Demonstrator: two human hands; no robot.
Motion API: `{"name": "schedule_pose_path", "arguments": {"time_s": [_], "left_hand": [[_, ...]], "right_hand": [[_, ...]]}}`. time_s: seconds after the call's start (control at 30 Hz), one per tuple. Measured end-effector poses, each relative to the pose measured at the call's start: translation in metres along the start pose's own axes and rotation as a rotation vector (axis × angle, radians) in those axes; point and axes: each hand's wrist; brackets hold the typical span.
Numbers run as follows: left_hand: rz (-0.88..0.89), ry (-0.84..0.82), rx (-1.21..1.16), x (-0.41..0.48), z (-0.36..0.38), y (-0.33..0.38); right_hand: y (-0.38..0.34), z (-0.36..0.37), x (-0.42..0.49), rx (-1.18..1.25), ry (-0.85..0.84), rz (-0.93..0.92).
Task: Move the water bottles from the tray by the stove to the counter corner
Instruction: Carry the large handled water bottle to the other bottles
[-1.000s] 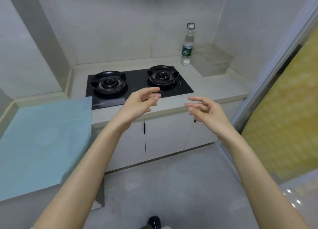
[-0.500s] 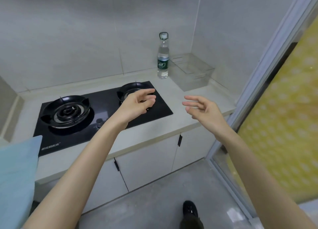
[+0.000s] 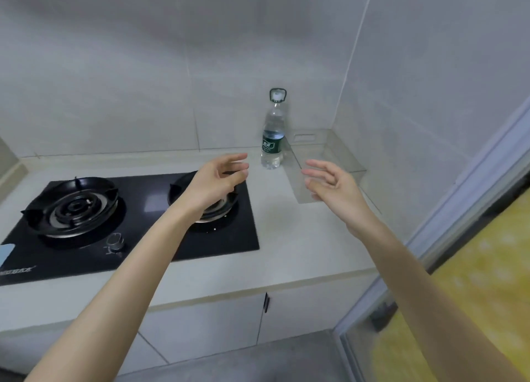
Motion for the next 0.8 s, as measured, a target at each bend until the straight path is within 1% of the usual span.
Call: {"name": "schedule_pose_path", "arguments": {"time_s": [0.13, 0.27, 0.63, 0.8], "left_hand": [[-0.005, 0.048, 0.022, 0.040, 0.005, 0.011], [-0.007, 0.065, 0.036, 0.082, 0.006, 0.019], [-0.036, 0.064, -0.036, 0.233, 0.007, 0.001], [-0.059, 0.020, -0.038, 0.299, 0.012, -0.006]], "right_hand": [[0.005, -0.017, 0.050, 0.024, -0.027, -0.013], [0.008, -0.023, 0.099, 0.044, -0.015, -0.033], [0.027, -0.025, 0.242, 0.040, 0.046, -0.033], [0.033, -0.023, 0.307, 0.004, 0.054, -0.047]]}}
Point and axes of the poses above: each hand's wrist, its own x-axis towards the middle knuckle, its own z-axis out of the palm, y = z × x, and after that the axes turned 12 degrees about x, right-handed
